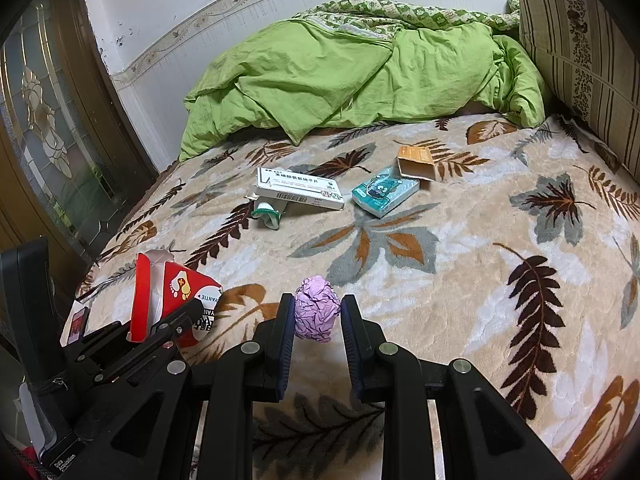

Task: Collect trash
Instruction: 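Carry the packet and paper ball over the red basket with both tools, then open the left tool over the basket while the right tool releases the paper ball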

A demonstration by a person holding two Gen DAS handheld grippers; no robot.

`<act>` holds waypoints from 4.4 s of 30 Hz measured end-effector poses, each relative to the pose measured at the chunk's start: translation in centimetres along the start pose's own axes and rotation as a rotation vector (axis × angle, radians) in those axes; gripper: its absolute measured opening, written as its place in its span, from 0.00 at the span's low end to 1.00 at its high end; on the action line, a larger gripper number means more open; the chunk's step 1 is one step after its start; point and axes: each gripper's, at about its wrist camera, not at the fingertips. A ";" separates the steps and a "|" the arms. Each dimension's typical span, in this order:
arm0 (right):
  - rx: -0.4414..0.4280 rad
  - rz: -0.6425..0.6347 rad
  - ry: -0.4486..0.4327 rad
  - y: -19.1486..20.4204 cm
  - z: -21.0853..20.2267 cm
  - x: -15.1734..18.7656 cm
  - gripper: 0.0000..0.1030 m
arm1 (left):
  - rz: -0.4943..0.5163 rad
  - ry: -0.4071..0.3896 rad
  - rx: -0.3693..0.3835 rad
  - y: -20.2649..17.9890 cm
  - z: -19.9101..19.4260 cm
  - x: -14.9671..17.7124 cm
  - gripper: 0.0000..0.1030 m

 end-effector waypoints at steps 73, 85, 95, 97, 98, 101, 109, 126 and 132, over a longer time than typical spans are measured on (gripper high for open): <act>-0.057 0.069 -0.017 -3.6 -10.9 4.3 0.24 | 0.090 -0.066 0.200 -4.6 -8.0 1.7 0.08; 0.031 0.204 -0.052 -10.1 -16.1 6.4 0.24 | 0.243 0.009 0.448 -12.3 -10.6 2.1 0.08; 0.244 0.363 -0.125 -17.7 -25.6 10.3 0.24 | 0.399 0.076 0.725 -23.1 -13.9 3.0 0.08; 0.280 0.396 -0.132 -19.1 -27.0 11.1 0.25 | 0.431 0.099 0.762 -25.2 -14.3 3.7 0.08; 0.299 0.411 -0.133 -19.8 -27.7 11.6 0.25 | 0.445 0.106 0.774 -25.9 -14.6 4.0 0.08; 0.331 0.441 -0.134 -20.9 -28.8 12.5 0.25 | 0.486 0.132 0.810 -28.4 -15.1 5.2 0.08; 0.386 0.489 -0.135 -22.5 -29.5 13.8 0.36 | 0.571 0.150 0.833 -31.4 -16.1 7.0 0.48; 0.293 0.376 -0.120 -19.1 -26.1 10.5 0.39 | 0.425 0.057 0.669 -23.5 -14.4 3.1 0.58; 0.225 0.285 -0.078 -16.2 -22.8 8.7 0.41 | 0.317 0.065 0.592 -18.7 -12.2 1.6 0.58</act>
Point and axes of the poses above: each gripper's, at about its wrist camera, not at the fingertips, and z roughly the way its jaws point, y to its left, x to its underside, and after that the axes turned 2 degrees about -y, right-handed
